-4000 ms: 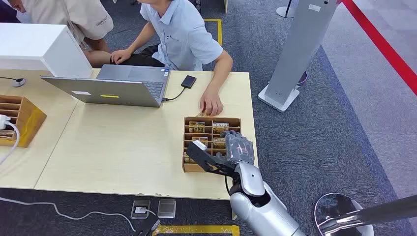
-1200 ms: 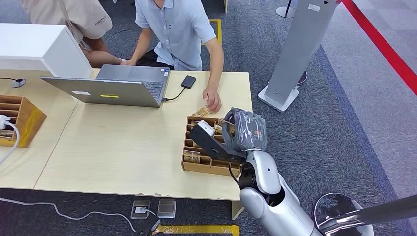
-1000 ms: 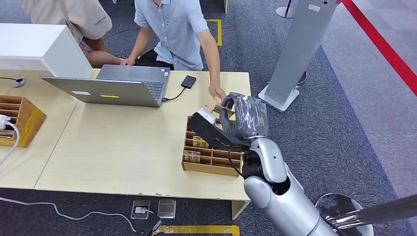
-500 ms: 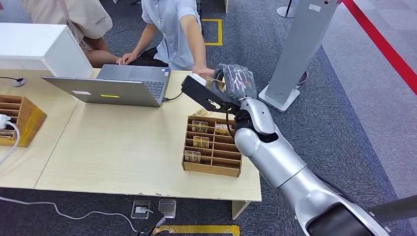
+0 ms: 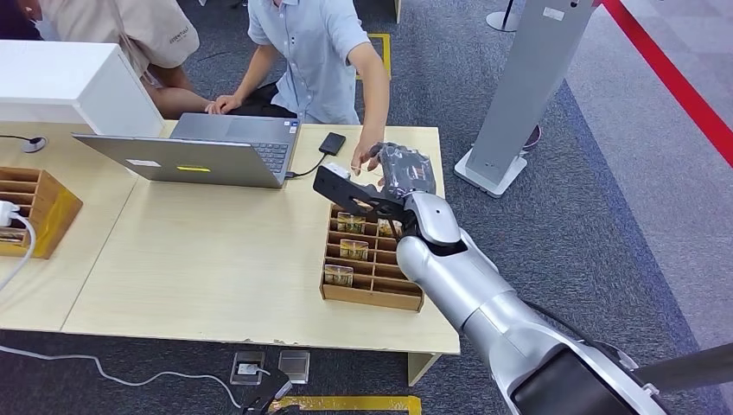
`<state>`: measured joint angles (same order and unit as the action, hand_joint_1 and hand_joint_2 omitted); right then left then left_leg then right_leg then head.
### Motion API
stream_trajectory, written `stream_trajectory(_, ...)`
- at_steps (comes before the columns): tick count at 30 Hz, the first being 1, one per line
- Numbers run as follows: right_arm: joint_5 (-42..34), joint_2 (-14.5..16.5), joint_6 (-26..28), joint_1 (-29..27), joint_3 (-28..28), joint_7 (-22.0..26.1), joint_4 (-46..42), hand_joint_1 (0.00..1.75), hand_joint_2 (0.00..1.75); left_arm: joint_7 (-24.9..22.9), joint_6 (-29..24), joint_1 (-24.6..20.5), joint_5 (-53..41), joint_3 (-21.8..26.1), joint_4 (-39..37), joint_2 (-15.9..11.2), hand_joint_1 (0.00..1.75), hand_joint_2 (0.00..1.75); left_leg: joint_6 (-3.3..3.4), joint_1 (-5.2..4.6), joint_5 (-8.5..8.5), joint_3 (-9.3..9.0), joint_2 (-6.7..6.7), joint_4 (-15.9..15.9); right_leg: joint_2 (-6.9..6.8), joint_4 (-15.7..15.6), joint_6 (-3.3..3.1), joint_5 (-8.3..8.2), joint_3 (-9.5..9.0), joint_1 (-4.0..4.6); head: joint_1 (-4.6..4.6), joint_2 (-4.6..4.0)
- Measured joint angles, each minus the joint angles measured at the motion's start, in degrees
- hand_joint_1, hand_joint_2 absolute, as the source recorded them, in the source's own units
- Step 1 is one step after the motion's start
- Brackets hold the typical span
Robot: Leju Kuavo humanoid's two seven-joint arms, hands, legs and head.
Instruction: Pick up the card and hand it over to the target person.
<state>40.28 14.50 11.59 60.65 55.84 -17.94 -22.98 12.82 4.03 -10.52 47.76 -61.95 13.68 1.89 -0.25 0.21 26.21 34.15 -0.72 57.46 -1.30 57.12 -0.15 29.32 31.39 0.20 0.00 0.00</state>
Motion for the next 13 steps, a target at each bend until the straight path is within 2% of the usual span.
stream_trajectory(5, -1.71, -3.5, 2.06, 0.31, -2.41, 0.42, -8.13, 0.0, 1.75, 0.8, -0.98, 0.22, -0.51, 0.55, -0.04, -0.19, 0.0, 1.75, 0.01, 0.01, -0.01, 0.1, 0.02, 0.07, -0.03, 0.05, 0.01, -0.01, 0.09, 0.01, 0.0, 0.0)
stream_trajectory(8, -3.8, -7.58, 2.33, -1.16, -4.91, -0.05, -19.05, 0.0, 1.75, 1.08, -1.87, 0.5, -0.73, 1.03, -0.13, -0.34, 0.0, 1.75, 0.02, 0.01, -0.02, 0.1, 0.09, 0.08, -0.08, 0.04, 0.03, 0.0, 0.07, 0.01, 0.0, 0.0)
stream_trajectory(12, -8.03, -14.13, 2.41, -6.27, -9.31, -1.6, -37.52, 0.0, 1.75, 1.75, -2.68, 0.85, -0.95, 1.69, -0.26, -0.45, 0.0, 1.75, 0.03, 0.03, -0.02, 0.1, 0.18, 0.07, -0.16, -0.01, 0.05, 0.01, 0.03, 0.03, 0.0, 0.0)
stream_trajectory(13, -8.53, -14.95, 2.47, -7.03, -9.85, -1.8, -39.74, 0.0, 1.75, 1.83, -2.78, 0.88, -0.99, 1.74, -0.27, -0.45, 0.0, 1.75, 0.03, 0.02, -0.02, 0.06, 0.2, 0.05, -0.17, -0.03, 0.06, 0.02, -0.01, 0.02, 0.0, 0.0)
